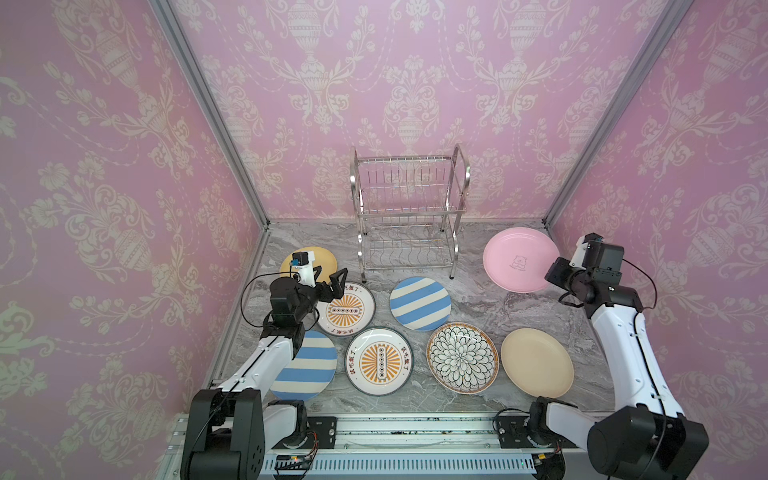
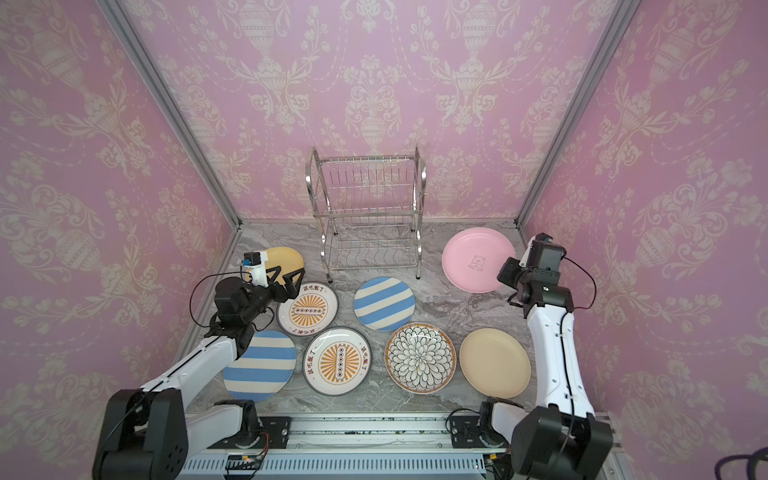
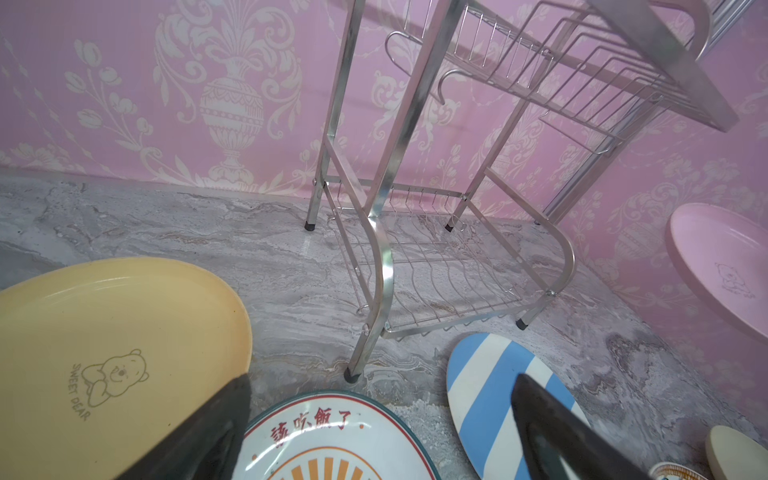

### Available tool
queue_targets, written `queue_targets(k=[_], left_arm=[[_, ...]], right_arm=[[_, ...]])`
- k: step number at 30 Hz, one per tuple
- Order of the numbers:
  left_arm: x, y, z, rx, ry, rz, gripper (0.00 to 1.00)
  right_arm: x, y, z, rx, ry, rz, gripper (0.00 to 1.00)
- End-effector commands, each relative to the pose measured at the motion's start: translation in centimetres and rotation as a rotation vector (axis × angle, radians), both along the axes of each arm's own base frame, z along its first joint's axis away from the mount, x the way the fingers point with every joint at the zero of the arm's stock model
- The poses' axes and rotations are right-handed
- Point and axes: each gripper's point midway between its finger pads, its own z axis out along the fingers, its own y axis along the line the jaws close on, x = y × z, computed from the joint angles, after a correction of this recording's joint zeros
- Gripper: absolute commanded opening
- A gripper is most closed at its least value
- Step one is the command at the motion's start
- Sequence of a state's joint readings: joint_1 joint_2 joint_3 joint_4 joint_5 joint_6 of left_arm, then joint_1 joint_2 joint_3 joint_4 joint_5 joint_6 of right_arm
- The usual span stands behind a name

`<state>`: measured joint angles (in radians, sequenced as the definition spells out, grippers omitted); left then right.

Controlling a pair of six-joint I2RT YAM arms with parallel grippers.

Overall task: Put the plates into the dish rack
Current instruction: 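Lift the pink bear plate upright with the right gripper toward the rack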

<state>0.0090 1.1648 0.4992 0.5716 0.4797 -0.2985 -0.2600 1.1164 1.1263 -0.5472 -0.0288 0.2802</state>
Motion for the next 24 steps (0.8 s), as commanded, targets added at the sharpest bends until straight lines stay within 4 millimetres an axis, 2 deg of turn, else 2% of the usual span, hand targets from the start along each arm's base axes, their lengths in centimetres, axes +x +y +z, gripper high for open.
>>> queue_targets(k=[1, 5, 8, 11, 17, 20, 24], left_arm=[[-0.1, -1.6, 3.1, -0.037, -0.062, -0.087, 0.99], [-0.2, -2.0, 3.7, -0.041, -0.081, -0.107, 0.99], [0.5, -1.7, 3.8, -0.016, -0.094, -0.094, 0.99], [1.6, -1.9, 4.6, 0.006, -0.110, -0.105, 0.99], [2.1, -3.0, 5.8, -0.011, -0.126, -0.179, 0.99], [1.6, -3.6, 5.4, -0.001, -0.124, -0.209, 0.99], [1.3, -3.6, 4.2, 0.012, -0.095, -0.209, 0.99]], right_arm=[[-2.3, 0.0, 5.8, -0.142, -0.057, -0.044, 0.00], [-2.1, 2.1, 12.8, -0.238, -0.229, -0.045, 0.00], [-1.3, 4.1, 17.2, -0.298, -0.324, -0.023, 0.00], [-0.1, 5.3, 20.6, -0.372, -0.379, -0.028, 0.00], [2.1, 7.2, 26.2, -0.497, -0.473, -0.061, 0.00], [3.2, 7.7, 27.8, -0.528, -0.490, -0.084, 0.00], [4.2, 11.0, 30.0, -0.639, -0.533, -0.096, 0.00]])
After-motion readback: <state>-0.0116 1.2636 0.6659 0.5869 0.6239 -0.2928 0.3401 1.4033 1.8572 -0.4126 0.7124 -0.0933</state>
